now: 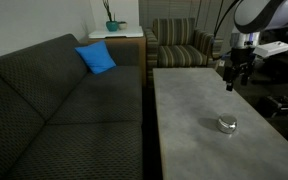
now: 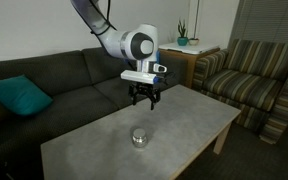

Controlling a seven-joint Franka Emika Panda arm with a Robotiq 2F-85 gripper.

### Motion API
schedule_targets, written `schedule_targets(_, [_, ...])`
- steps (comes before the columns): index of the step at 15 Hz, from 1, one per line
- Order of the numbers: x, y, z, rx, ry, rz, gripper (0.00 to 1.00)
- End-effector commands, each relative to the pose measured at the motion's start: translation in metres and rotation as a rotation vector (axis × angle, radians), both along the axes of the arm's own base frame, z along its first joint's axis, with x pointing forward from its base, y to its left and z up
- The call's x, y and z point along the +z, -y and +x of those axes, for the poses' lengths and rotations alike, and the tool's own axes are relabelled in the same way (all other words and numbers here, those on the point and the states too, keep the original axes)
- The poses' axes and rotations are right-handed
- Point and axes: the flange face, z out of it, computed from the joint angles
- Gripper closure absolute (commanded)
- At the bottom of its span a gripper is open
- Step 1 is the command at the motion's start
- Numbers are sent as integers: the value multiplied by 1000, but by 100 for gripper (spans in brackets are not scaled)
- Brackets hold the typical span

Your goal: Take the lid off the silver container

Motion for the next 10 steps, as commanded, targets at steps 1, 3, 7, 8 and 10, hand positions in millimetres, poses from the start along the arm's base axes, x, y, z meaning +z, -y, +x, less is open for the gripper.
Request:
schedule_targets(1, [-6, 0, -2, 5, 4, -8, 0])
schedule_targets(3, [-12, 1, -2, 11, -4, -2, 0])
schedule_targets(7, [-32, 0, -4, 24, -33, 9, 0])
schedule_targets(8, [-37, 0, -4, 29, -38, 11, 0])
schedule_targets(10, [-49, 4, -4, 36, -55, 23, 0])
